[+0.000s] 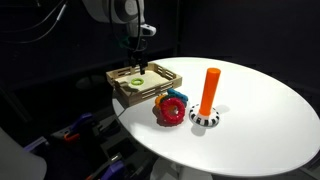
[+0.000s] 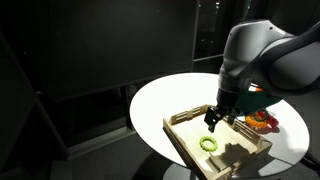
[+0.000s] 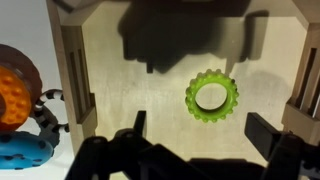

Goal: Remove the ring from the box

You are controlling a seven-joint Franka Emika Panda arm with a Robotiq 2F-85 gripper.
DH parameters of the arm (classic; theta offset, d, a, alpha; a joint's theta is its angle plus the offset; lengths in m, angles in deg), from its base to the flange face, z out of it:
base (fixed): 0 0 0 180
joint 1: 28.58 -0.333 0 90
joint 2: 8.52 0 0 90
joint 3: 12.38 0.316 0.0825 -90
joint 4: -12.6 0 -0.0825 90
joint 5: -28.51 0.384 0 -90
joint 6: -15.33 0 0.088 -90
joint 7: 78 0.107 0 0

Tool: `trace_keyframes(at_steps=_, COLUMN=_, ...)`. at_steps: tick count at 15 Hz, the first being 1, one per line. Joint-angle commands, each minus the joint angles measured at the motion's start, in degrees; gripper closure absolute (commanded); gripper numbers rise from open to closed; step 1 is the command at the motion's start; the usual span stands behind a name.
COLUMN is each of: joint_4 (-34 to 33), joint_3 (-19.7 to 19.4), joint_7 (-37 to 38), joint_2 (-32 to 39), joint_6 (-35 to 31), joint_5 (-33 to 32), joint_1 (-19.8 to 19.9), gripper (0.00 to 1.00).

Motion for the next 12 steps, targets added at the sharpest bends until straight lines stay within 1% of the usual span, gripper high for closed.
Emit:
trace_keyframes(at_steps=1, joint_4=-3.38, joint_3=-1.1, joint_7=-1.85, joint_2=4.58, joint_6=-1.62, joint_5=1.89, joint_1=-1.97, gripper=0.0)
trace_keyframes(at_steps=4, joint_4=-5.07, joint_3=-2.2, joint_7=-0.98, joint_2=7.36, joint_6=-2.48, joint_5=0.81, joint_1=-4.06, gripper=0.0)
trace_keyframes(at_steps=7, joint_4=-6.46, joint_3=-4.14, joint_7=0.14, joint_2=9.36, joint_6=-2.97, joint_5=-0.46, joint_1=-6.68, gripper=0.0)
trace_keyframes(at_steps=12, joint_4=-7.98, joint_3=-6.72, joint_7=0.55, joint_2=11.88, joint_6=-5.41, joint_5=-0.71, joint_1=-9.82, gripper=0.0)
